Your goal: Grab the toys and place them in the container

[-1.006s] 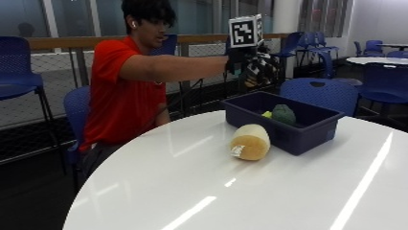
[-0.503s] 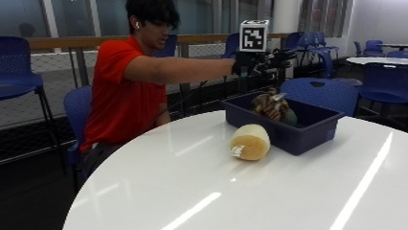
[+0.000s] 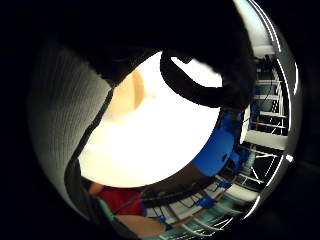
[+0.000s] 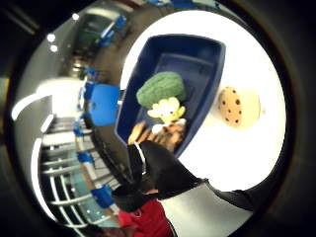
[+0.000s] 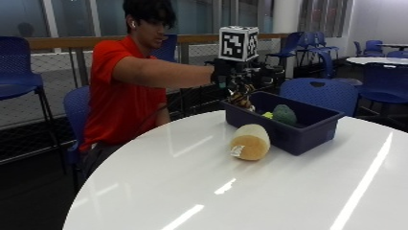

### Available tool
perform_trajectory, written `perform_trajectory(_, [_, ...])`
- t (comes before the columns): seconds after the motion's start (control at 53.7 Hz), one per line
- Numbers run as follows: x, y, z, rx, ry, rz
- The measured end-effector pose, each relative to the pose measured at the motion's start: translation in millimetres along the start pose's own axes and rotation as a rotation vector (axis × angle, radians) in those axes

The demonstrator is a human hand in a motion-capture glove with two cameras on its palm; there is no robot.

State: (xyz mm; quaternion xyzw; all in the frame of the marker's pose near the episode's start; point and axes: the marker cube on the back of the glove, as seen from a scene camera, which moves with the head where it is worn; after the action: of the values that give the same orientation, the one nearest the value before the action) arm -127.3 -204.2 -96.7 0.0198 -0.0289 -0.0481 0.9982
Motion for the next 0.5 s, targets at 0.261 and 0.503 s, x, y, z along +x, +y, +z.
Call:
perform_trajectory(0.261, [36.5,-2.4,18.4,-0.034,-0.006,0.077])
perform_trajectory(0.503, [51.2,-10.6,38.8,-0.049,0.022,0.105])
